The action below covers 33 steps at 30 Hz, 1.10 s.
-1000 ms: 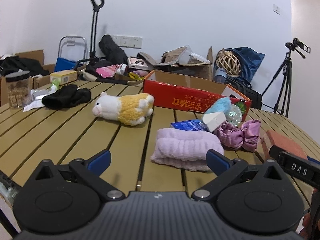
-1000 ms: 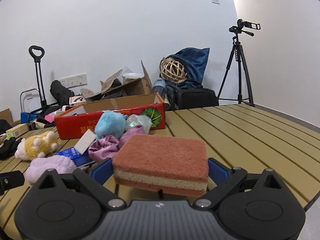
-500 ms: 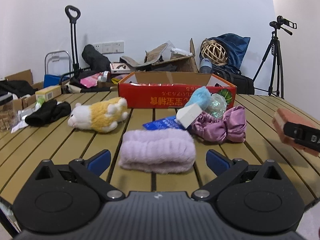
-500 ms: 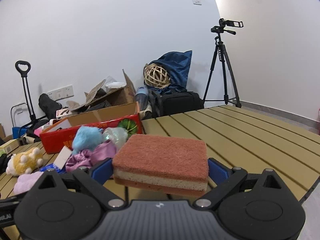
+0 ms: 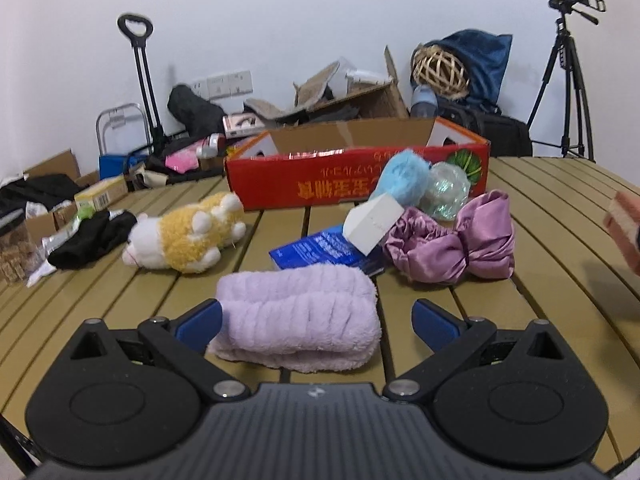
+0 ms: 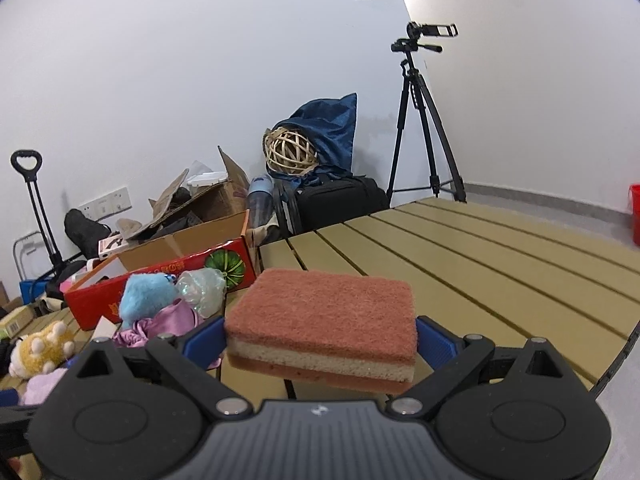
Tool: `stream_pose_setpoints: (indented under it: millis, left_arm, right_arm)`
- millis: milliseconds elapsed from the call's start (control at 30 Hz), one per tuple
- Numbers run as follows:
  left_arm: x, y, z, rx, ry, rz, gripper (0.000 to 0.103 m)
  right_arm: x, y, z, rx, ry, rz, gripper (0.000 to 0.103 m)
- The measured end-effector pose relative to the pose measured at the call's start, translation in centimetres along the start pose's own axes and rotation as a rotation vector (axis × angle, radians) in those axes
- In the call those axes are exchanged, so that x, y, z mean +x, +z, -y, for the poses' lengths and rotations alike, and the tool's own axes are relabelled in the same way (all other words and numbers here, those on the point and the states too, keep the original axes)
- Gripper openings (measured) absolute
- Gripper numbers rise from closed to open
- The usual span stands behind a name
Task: Collect trash
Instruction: 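Grasp the lavender towel with the left tool while the right tool holds the sponge, then carry the sponge and towel with both tools down over the black bin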
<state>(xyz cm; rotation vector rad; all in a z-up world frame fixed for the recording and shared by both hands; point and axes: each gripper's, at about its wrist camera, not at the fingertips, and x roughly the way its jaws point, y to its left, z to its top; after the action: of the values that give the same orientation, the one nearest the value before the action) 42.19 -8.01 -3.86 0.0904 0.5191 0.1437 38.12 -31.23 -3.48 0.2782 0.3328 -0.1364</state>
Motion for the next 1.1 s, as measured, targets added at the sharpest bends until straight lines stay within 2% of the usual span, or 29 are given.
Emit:
stream_pose_setpoints:
  millis: [233, 400, 533, 600, 667, 733, 833, 1100]
  left_arm:
    - [1.3, 0.3, -0.2, -0.003, 0.043, -0.037, 0.103]
    - [1.6, 0.3, -0.4, -0.017, 0.064, -0.056, 0.093]
    - [1.3, 0.3, -0.8, -0.036, 0.07, -0.05, 0.077]
    - [0.9, 0.3, -0.9, -0.04, 0.055, -0.036, 0.065]
    - [0.6, 0.3, -0.8, -0.026, 0.052, -0.024, 0.044]
    - [0.1, 0.4, -0.7, -0.022, 0.041, -0.011, 0.038]
    - [-0.3, 0.6, -1.1, -0.041, 0.021, -0.005, 0.035]
    - [-1.5, 0.7, -2.4, -0.096, 0.024, 0.002, 0.034]
  right_arm:
    - [0.2, 0.1, 0.6, 0.024, 0.005, -0.01, 0.099]
    - [0.2, 0.0, 0.5, 0.026, 0.01, -0.015, 0.099]
    - [0.3, 0.0, 0.4, 0.026, 0.013, -0.016, 0.099]
    - [0.3, 0.0, 0.3, 0.026, 0.016, -0.018, 0.099]
    - [0.3, -0.1, 0.2, 0.025, 0.019, -0.018, 0.099]
    - [0.3, -0.1, 0.1, 0.023, 0.021, -0.017, 0.099]
    - [0.2, -0.1, 0.1, 0.022, 0.025, -0.018, 0.099]
    - [-0.2, 0.0, 0.2, 0.016, 0.041, -0.013, 0.099]
